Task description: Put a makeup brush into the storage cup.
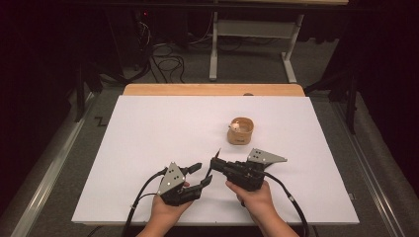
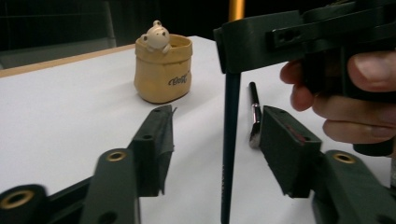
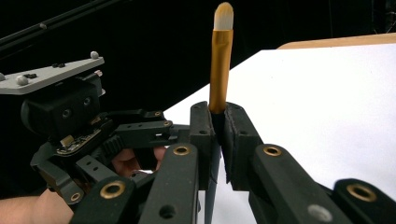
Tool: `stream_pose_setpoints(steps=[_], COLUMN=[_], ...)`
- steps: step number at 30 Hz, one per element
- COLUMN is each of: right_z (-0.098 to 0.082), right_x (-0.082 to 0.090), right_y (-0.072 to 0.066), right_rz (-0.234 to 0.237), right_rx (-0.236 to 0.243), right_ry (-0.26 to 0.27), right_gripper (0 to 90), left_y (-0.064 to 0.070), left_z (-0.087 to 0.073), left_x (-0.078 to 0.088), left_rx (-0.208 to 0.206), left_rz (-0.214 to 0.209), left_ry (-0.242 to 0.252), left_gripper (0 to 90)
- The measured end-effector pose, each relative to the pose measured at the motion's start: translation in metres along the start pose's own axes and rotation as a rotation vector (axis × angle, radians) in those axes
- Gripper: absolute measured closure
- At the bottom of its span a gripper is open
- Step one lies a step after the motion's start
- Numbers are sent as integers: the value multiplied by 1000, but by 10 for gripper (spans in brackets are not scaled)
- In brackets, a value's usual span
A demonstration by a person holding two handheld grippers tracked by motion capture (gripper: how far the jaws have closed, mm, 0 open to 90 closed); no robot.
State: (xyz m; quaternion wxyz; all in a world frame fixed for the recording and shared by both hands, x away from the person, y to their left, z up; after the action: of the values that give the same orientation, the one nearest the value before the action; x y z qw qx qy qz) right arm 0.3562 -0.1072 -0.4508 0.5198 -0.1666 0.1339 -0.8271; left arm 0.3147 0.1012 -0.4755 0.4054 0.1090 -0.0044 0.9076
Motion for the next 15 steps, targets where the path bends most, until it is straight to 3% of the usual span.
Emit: stream_pose_setpoints(steps=[6, 12, 13, 15], right_z=[1, 1, 1, 1], right_x=[2, 3, 4, 4], right_y=[1, 2, 2, 3], right_rz=[-4, -5, -7, -8], right_rx=[2, 0, 0, -3], right_ry=[5, 8, 8, 9], right_gripper=[845, 845, 845, 845], left_y=[-4, -8, -9, -11], left_z=[-1, 0, 0, 0], left_x=[0, 2, 1, 1], left_rx=[21, 63, 74, 84], left_rz=[63, 74, 69, 53], left_ry=[-6, -2, -9, -17], left_gripper=[251, 105, 53, 32])
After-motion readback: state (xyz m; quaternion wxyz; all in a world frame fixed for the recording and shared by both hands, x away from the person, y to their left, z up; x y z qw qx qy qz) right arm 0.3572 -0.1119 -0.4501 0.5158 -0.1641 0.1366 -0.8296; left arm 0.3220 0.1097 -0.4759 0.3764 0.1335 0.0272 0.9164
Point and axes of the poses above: each handheld gripper's, and its own axes: x roughly backward along the jaws, z roughly out of its top, y roughly to its right, the point moved 2 cm from there along -x, roughly forward along the jaws, and after that the axes turned 3 degrees about y, right-handed, at the moved point
